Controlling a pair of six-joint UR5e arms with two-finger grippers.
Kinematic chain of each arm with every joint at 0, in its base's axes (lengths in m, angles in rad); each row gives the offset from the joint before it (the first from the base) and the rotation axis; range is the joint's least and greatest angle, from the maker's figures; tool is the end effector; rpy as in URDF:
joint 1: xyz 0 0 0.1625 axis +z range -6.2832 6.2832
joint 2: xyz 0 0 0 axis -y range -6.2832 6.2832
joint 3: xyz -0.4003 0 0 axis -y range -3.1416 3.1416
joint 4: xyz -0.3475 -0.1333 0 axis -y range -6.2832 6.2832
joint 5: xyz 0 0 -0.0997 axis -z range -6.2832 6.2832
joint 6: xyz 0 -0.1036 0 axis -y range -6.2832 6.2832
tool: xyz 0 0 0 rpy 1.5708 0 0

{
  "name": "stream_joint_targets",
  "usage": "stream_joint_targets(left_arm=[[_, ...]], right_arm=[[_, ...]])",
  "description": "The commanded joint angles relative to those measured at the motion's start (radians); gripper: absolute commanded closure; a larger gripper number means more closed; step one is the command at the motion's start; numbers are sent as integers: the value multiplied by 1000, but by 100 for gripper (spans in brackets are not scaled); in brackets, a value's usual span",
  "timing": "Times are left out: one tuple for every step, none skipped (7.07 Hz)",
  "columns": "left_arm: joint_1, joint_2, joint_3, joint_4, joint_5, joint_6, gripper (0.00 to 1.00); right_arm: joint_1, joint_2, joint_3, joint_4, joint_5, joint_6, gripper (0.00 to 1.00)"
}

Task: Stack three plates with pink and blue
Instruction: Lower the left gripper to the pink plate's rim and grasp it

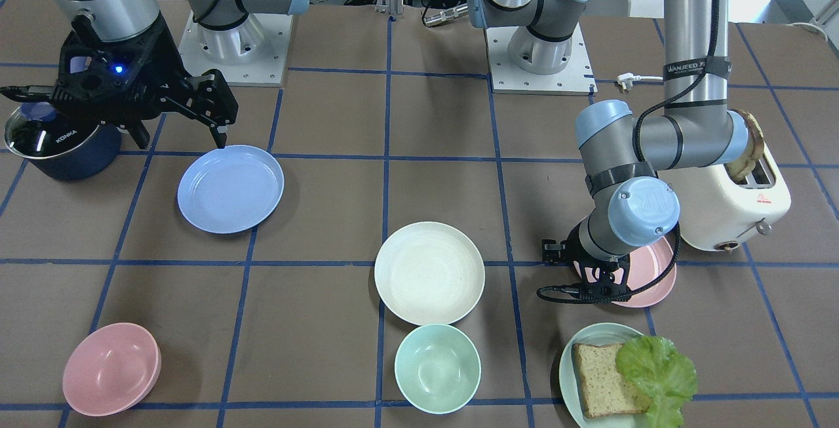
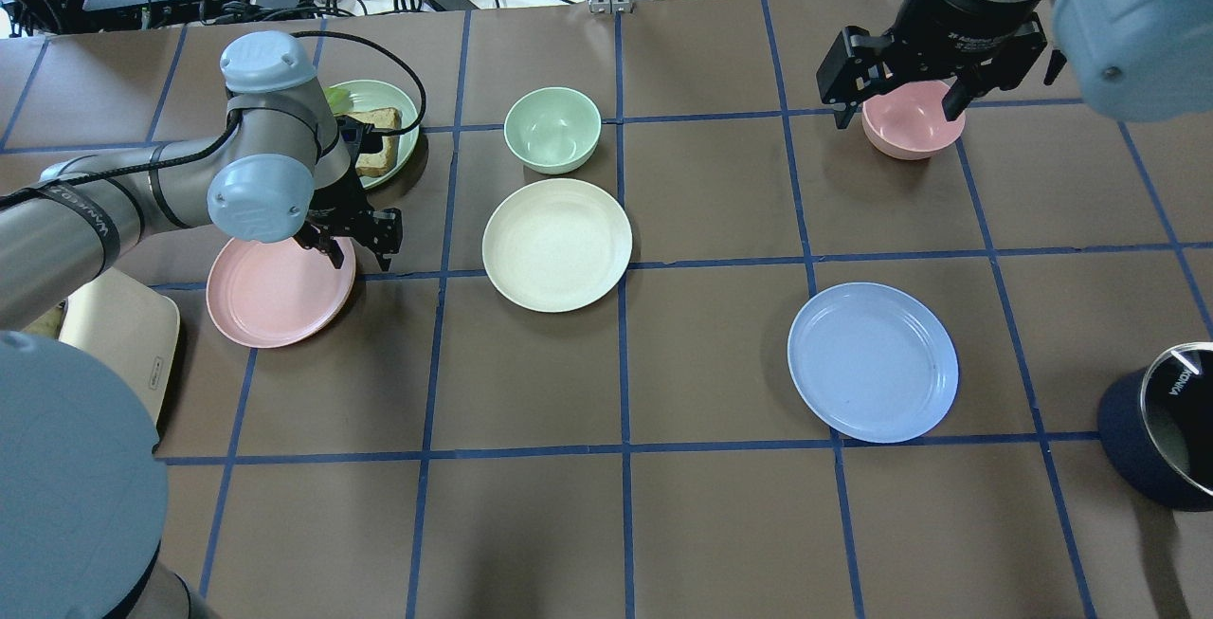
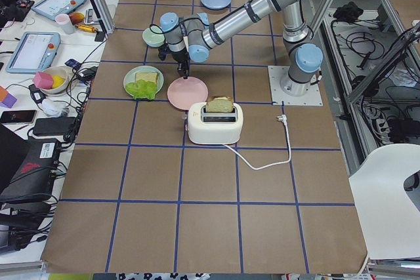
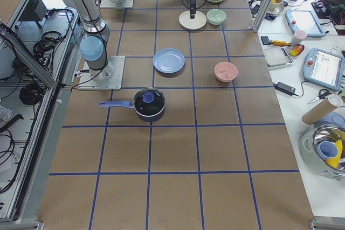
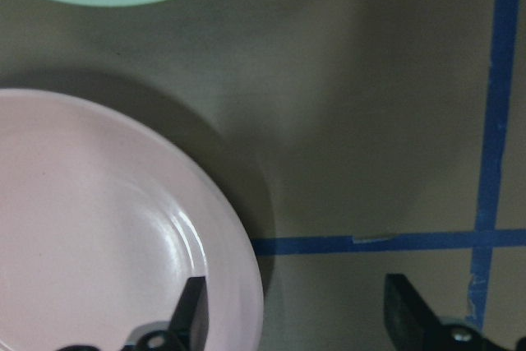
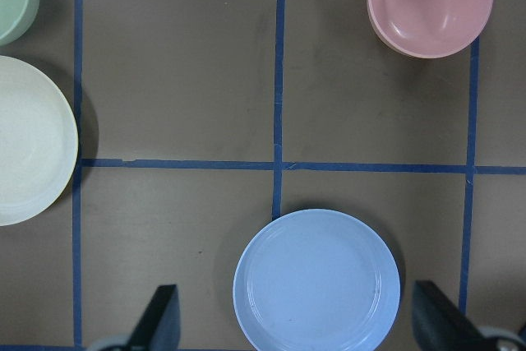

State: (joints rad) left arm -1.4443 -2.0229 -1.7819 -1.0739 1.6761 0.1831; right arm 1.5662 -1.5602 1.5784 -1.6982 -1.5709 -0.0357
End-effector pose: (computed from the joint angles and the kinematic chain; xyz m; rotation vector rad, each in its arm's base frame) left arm -0.0546 -0.5412 0.1905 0.0997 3.0494 0.2760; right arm 0.1312 -0.4627 0.4643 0.0487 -3.1342 0.1713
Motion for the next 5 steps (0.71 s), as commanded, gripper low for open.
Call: stream_joint_targets(left_arm=[[1,-11,-4,3,37,4,54],[1,-11,-4,3,36,3,75],[-1,-11,-10,6,34,1,99],[-1,-11,-14,9,34,-11,100],[-8,-10,-14,11,34,-17,100]], right_arm=[[0,-1,0,5,-1,3,0],[-5,-3,0,3,-10,-6,0],[-2,-1,2,9,-11,0,0],[-11,-9,-9,11,-17,-10,0],[-5,-14,2,12,-15,5,0]])
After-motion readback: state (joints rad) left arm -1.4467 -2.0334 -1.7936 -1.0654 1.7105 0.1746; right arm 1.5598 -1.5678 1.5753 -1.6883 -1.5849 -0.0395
